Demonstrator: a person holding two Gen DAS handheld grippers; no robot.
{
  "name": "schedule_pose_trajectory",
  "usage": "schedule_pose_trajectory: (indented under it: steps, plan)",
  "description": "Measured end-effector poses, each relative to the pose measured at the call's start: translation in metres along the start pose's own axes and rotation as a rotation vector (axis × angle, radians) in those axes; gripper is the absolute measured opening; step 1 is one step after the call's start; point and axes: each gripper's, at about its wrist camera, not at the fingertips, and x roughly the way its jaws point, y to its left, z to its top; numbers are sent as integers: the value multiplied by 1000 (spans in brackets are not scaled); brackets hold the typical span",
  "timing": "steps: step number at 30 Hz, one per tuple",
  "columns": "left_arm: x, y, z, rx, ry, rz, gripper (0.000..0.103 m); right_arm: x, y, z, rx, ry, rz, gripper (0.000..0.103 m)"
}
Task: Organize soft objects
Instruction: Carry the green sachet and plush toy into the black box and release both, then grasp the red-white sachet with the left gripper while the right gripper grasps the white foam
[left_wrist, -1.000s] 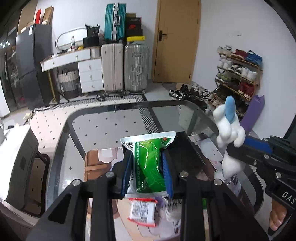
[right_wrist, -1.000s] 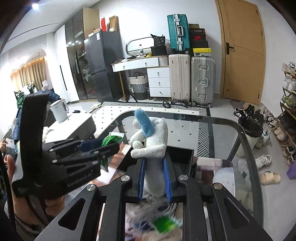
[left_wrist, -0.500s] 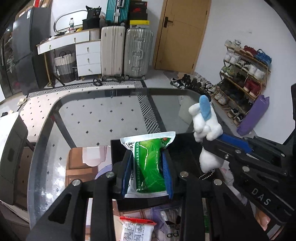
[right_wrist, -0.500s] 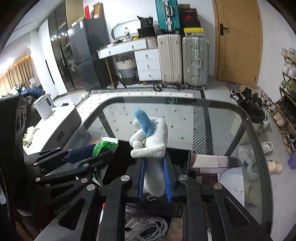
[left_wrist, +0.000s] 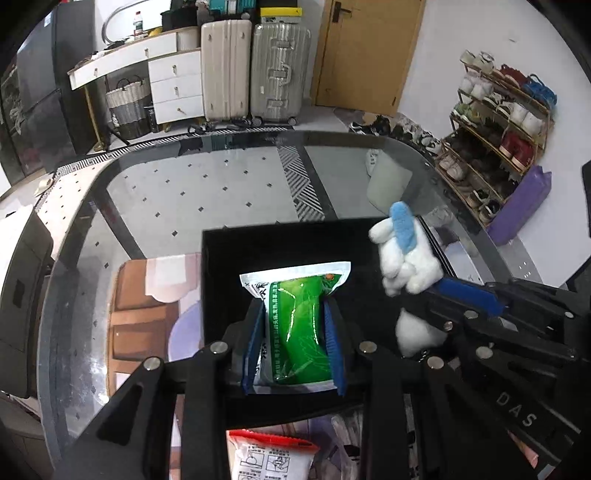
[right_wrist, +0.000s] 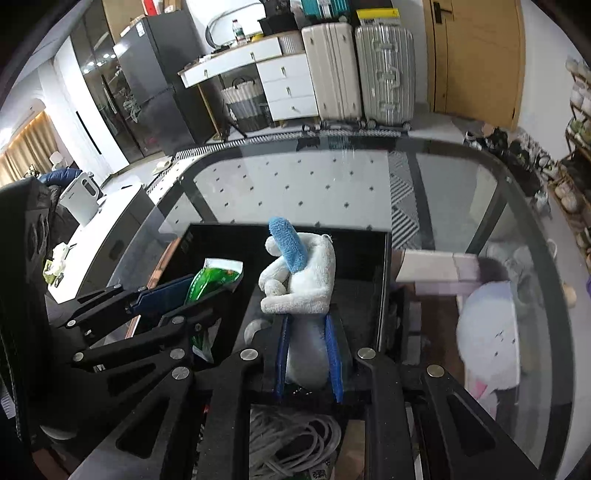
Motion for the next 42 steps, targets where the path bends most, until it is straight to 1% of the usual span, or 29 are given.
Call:
schedule_pose_trajectory:
  steps: [3,4,5,8,11,12,13,14,15,16,17,18,20,22,24,27,31,35,38,40,42]
  plan:
    - [5,3,-1,-8,21,-2,31,2,-2,-3,0,18,-1,18]
    - [6,3,-2,-4,30,-15,32,2,-1,-5,-1,20,-2,18]
    - [7,2,-2,10,30,-19,33,2,-1,-5,4,23,-1,19]
    - [6,0,-2,8,30,-20,35,5,-1,-5,6,38,12,19]
    - [4,0,-3,19,37,-12,38,1,-2,-6,8,30,-2,21]
    - [3,-1,-3,24,38,-5,42,-2,-2,-8,12,24,2,22]
    - [-1,-1,-3,30,25,16,50,-5,-3,-8,16,19,5,24]
    - [-4,-2,-3,36,11,28,51,-9,-4,-8,21,8,12,28]
    - [-7,-1,-3,38,4,25,54,-13,-5,-9,25,0,20,32]
    - [-10,0,-3,34,0,19,55,-18,-6,-9,31,-10,22,41]
    - [-13,2,-2,28,-4,18,55,-23,-6,-10,31,-20,18,47]
    - [-17,4,-2,26,-9,15,57,-28,-5,-10,29,-26,23,47]
    - [-26,7,-2,26,-25,7,63,-42,-1,-12,10,-37,35,48]
    - [-39,9,-4,26,-51,5,77,-54,3,-14,-2,-50,36,48]
    - [-50,11,-6,32,-75,5,81,-64,5,-19,-2,-50,41,48]
    - [-62,19,-13,34,-78,-9,81,-74,3,-31,-4,-40,42,48]
    - [-69,29,-27,33,-73,-4,81,-84,-1,-51,-13,-27,29,48]
    - [-68,32,-48,62,-34,-4,81,-86,-13,-69,8,-3,32,48]
    - [-64,31,-62,93,-9,27,81,-85,-21,-81,16,15,23,48]
    - [-60,33,-70,96,7,42,81,-84,-25,-87,14,26,9,48]
    - [-54,37,-77,100,35,40,81,-83,-32,-92,19,32,-17,48]
